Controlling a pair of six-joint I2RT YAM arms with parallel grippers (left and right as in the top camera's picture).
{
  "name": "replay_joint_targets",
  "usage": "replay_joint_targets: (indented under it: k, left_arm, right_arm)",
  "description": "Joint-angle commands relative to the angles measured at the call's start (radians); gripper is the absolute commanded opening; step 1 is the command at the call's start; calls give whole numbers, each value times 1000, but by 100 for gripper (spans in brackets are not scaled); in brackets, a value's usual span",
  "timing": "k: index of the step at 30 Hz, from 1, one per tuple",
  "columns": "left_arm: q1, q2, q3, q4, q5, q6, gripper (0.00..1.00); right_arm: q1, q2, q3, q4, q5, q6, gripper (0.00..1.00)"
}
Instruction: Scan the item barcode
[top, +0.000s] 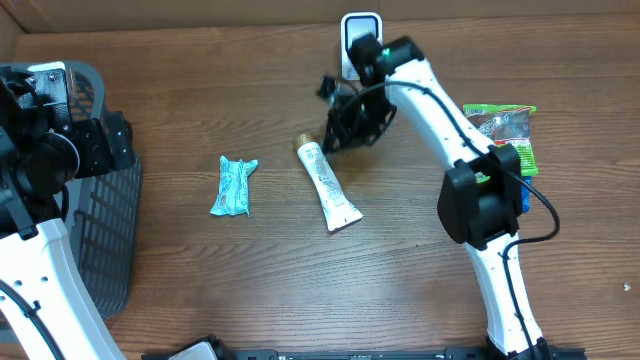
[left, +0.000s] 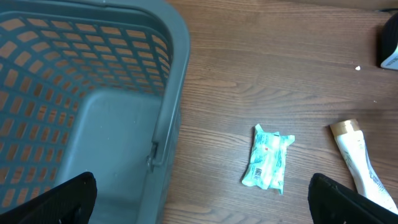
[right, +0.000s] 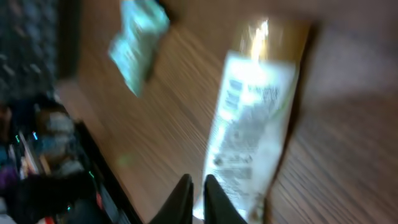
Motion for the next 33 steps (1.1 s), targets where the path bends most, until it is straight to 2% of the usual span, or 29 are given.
replay_joint_targets:
  k: [1, 11, 15, 24, 29, 33]
  left_arm:
    - [3, 3, 13, 1, 7, 18, 100]
    - [3, 3, 13, 1, 7, 18, 100]
    - [3, 3, 13, 1, 7, 18, 100]
    - [3, 3, 13, 1, 7, 18, 100]
    - [3, 3, 13, 1, 7, 18, 100]
    - [3, 3, 13, 1, 7, 18, 100]
  right_arm:
    - [-6, -43, 61, 25, -39, 84, 6]
    - [53, -40, -174, 172, -118, 108, 4]
    - [56, -40, -299, 273, -181, 116, 4]
    - [55, -40, -546, 526, -175, 232, 4]
    - [54, -41, -557, 552, -175, 235, 4]
    - [42, -55, -473, 502, -175, 220, 8]
